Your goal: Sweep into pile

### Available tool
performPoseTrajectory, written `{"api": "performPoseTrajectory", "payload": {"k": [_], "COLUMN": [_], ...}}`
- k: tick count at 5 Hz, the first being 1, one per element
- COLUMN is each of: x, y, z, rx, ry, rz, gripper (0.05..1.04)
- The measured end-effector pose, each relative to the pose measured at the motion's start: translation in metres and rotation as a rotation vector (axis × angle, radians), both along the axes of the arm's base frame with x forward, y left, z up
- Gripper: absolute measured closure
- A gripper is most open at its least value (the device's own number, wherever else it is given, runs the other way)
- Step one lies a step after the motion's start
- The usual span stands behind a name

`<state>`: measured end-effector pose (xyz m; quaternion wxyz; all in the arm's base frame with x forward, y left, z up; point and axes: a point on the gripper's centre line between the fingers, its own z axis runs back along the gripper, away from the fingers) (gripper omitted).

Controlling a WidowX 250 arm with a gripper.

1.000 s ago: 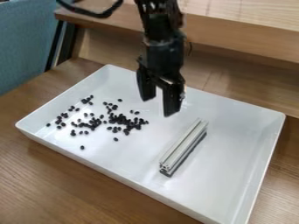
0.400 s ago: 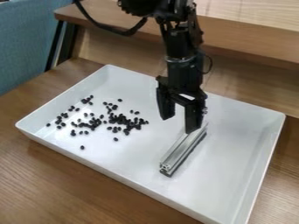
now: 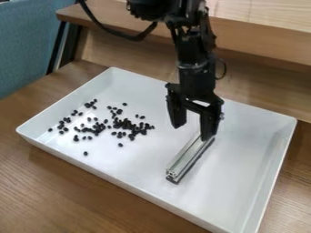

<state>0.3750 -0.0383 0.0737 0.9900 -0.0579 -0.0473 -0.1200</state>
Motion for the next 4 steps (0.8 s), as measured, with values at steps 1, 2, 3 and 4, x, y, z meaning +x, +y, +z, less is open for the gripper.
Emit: {"api": "performPoseTrajectory", "payload": {"k": [1, 2, 3, 4], "x": [-0.006, -0.008, -0.011, -0.014], "y": [-0.007, -0.012, -0.02, -0.02], "z": [-0.017, -0.022, -0.037, -0.048], "rx": [0.045, 0.074, 0.079, 0.076], "ry": [0.036, 0.039, 0.055, 0.033], "rz": [0.01, 0.014, 0.038, 0.065], "gripper": [0.083, 0.083, 0.123, 0.384]}}
